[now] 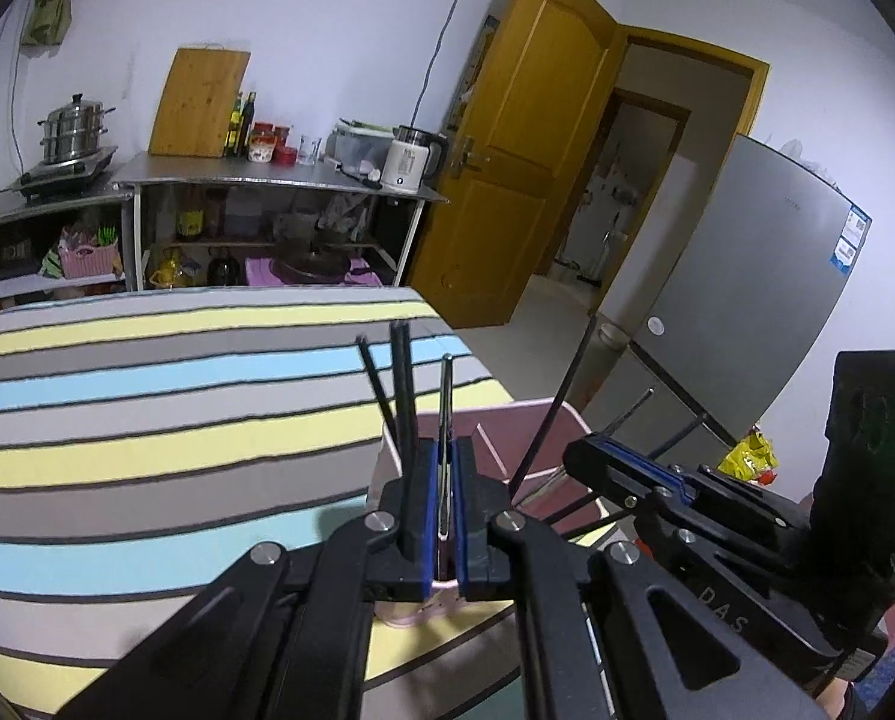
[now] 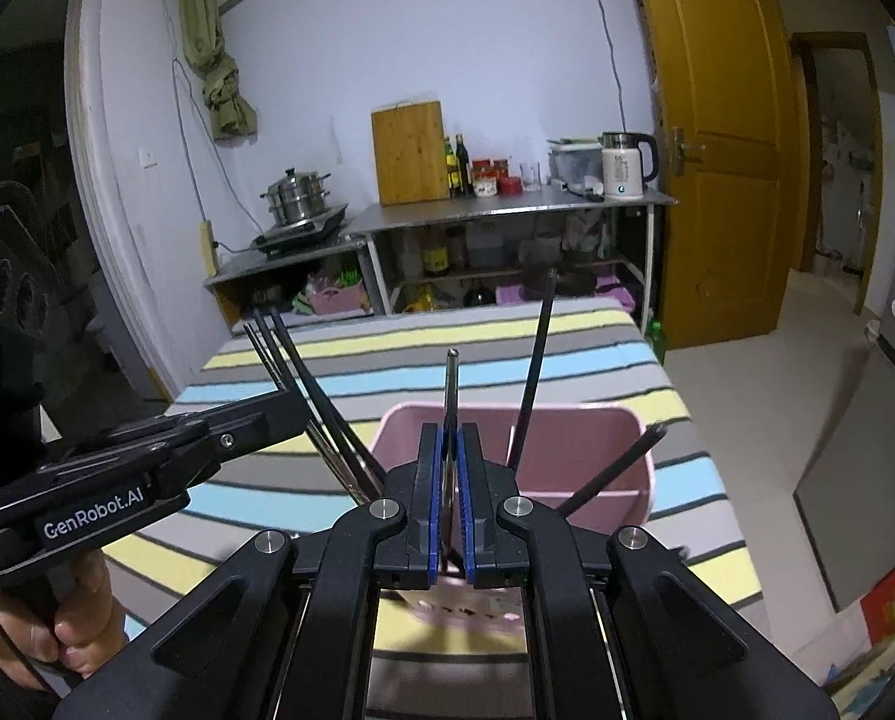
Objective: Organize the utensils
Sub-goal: 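Open the right gripper to release the chopstick into the caddy, then grasp a wooden chopstick with the right gripper while the left gripper grasps another wooden chopstick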
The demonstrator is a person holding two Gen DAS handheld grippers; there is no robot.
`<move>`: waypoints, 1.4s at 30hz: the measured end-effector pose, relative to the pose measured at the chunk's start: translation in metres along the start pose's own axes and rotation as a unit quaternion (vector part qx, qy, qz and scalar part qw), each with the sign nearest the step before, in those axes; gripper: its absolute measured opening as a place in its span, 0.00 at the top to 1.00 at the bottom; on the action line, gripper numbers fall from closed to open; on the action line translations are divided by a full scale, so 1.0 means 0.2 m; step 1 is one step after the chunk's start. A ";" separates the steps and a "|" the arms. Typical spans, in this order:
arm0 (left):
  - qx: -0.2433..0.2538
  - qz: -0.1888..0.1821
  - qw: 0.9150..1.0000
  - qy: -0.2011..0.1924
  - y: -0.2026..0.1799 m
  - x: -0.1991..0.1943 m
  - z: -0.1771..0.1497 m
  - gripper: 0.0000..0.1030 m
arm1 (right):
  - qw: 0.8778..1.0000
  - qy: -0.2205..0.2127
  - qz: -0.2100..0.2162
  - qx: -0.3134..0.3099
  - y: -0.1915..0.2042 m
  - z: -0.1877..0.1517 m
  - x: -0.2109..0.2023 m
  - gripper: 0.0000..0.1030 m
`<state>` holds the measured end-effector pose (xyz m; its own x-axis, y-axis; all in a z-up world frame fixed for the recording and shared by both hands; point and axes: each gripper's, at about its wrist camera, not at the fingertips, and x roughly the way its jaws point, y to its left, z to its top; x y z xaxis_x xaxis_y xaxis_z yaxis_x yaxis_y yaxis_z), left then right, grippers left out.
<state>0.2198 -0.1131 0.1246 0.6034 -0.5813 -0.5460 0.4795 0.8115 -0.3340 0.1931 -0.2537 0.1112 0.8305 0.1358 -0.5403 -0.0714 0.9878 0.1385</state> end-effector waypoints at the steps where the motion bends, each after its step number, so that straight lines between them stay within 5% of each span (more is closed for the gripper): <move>1: -0.002 0.000 1.000 0.003 0.01 0.01 -0.01 0.95 | 1.000 0.005 0.001 0.000 0.00 -0.01 0.02 0.95; 9: -0.010 0.003 1.000 0.011 0.04 0.02 -0.05 0.95 | 1.000 0.024 0.001 0.005 -0.02 -0.05 0.05 0.95; 24: -0.015 0.012 0.999 -0.028 0.09 -0.20 -0.09 0.95 | 1.000 -0.015 0.000 0.001 0.02 -0.04 -0.17 0.89; 42: -0.063 0.065 0.996 -0.004 0.30 -0.27 -0.43 0.95 | 0.999 0.016 0.042 0.000 0.15 -0.29 -0.19 0.89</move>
<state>0.1615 -0.0278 0.0679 0.6604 -0.4713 -0.5846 0.3136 0.8805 -0.3556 0.1281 -0.2238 0.0872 0.8039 0.2196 -0.5527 -0.1390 0.9730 0.1845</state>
